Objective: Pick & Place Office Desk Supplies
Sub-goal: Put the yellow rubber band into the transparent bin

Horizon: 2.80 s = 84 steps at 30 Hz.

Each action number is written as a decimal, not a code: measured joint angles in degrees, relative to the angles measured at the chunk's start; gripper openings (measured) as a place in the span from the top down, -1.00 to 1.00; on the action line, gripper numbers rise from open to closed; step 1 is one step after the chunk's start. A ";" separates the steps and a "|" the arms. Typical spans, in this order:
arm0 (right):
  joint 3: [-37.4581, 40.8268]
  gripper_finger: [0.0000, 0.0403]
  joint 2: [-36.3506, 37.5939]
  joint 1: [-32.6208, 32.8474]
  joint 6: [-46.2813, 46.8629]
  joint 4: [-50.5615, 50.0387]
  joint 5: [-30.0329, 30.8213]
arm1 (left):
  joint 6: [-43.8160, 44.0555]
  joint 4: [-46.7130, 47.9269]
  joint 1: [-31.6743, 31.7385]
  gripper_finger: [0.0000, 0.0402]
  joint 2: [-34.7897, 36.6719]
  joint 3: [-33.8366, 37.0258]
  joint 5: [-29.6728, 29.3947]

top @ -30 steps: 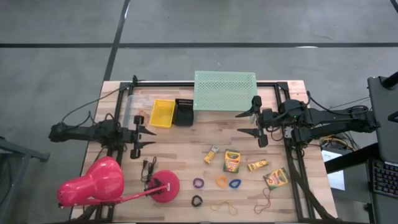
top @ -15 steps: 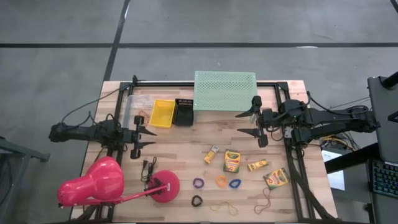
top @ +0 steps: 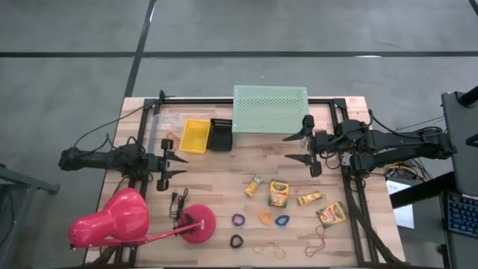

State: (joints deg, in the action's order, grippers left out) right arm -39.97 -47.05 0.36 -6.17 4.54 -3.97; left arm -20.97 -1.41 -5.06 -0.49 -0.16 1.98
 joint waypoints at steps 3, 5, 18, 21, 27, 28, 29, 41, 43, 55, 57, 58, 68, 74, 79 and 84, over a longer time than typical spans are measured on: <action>0.01 -0.18 0.01 0.00 0.04 0.00 -0.01 | 0.02 0.00 0.02 0.26 0.00 0.01 0.00; 0.01 -0.18 0.00 0.00 0.00 0.00 -0.01 | 0.12 0.00 0.00 0.26 0.00 0.01 0.00; 0.04 -0.18 -0.02 0.00 4.55 1.73 -0.56 | 0.11 0.00 0.01 0.26 0.00 0.01 0.00; -0.64 -0.18 0.02 0.00 2.24 4.64 -0.24 | 0.09 0.00 0.00 0.26 0.00 0.01 0.00; -5.64 -0.18 -0.78 0.02 1.35 -4.07 3.14 | -0.07 0.00 0.00 0.26 0.00 0.01 0.00; -6.53 -0.18 -1.19 0.02 1.30 -6.40 4.09 | -0.07 0.00 0.01 0.26 -0.02 0.01 0.00; -7.52 -0.18 -1.97 0.03 1.29 -8.62 5.30 | -0.06 0.00 0.01 0.26 -0.02 0.01 0.00; -21.76 -0.18 -17.89 2.05 9.08 -31.96 8.70 | -0.04 0.00 0.01 0.26 -0.04 0.04 0.00; -24.65 -0.18 -21.05 3.38 9.67 -34.51 8.70 | -0.04 0.00 0.00 0.26 -0.07 0.04 0.00; -35.71 -0.18 -39.10 15.61 26.49 -46.99 21.17 | -0.02 0.00 0.02 0.26 -0.11 0.04 0.00; -36.73 -0.18 -41.68 18.15 27.11 -47.83 23.28 | -0.02 0.00 0.02 0.26 -0.11 0.04 0.00; -37.24 -0.18 -42.79 19.28 27.55 -48.15 24.26 | -0.02 0.00 0.02 0.26 -0.11 0.04 0.00; -38.32 -0.18 -51.42 29.32 37.95 -48.46 26.08 | 0.11 0.04 0.00 0.26 -0.48 0.04 0.00; -38.34 -0.18 -55.70 33.61 55.72 -47.94 26.37 | 0.11 0.02 0.02 0.26 -0.48 0.05 0.00; -38.33 -0.18 -58.37 36.68 67.68 -47.74 26.06 | 0.07 -0.01 0.01 0.26 -0.48 0.06 0.00; -38.32 -0.18 -58.90 38.61 72.84 -47.69 24.82 | -0.04 0.00 0.01 0.26 -0.48 0.06 0.00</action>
State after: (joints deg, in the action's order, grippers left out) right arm -78.28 -105.95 38.97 66.66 -43.16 20.85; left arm -21.02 -1.41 -5.05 -0.97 -0.10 1.98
